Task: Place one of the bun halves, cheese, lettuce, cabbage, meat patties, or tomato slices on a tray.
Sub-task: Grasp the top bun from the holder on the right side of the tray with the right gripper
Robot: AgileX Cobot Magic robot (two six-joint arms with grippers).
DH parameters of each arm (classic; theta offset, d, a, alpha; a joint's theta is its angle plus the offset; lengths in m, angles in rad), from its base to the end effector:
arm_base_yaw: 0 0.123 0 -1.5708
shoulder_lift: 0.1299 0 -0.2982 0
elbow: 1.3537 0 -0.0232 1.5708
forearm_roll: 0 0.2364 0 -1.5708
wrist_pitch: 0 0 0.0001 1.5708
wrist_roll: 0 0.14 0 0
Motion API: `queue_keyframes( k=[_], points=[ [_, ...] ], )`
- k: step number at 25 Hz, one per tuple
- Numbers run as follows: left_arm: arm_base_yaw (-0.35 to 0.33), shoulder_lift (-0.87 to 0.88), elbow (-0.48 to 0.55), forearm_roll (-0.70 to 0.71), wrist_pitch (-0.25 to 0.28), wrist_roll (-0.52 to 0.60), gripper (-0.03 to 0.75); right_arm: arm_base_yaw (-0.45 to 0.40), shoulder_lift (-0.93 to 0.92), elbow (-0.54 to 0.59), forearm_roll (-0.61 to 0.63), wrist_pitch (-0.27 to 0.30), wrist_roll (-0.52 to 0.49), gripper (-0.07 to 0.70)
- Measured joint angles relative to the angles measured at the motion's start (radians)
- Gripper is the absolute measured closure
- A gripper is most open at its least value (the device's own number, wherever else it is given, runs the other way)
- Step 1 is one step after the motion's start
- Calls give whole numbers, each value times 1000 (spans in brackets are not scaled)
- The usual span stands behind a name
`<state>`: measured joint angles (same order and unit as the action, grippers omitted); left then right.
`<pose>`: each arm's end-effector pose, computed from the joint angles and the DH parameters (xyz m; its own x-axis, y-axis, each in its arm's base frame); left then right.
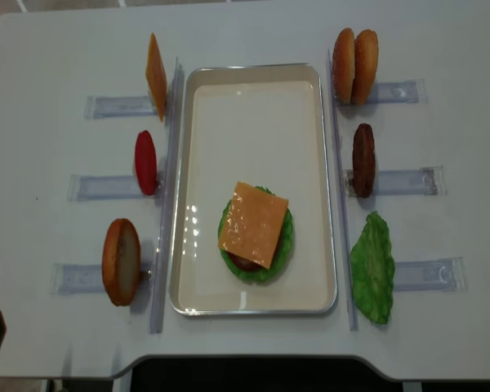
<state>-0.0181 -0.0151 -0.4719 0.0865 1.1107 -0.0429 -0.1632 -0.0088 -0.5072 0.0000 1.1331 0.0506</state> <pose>0.0099 0.0107 0.2338 -0.5095 0.0048 -0.8604 -0.0508 0.9981 0.0357 0.0062 -0.0010 0.2414 -0.4899 0.1319 -0.8618 0.1875 0.9813 0.0436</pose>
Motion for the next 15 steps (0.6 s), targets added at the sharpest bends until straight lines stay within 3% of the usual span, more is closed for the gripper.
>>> queue_keyframes(
  k=[9,15],
  points=[
    [0,0,0,0,0,0,79,0,2,0,0,0,-7,197],
    [0,0,0,0,0,0,79,0,195,-2,0,1,-11,197]
  ],
)
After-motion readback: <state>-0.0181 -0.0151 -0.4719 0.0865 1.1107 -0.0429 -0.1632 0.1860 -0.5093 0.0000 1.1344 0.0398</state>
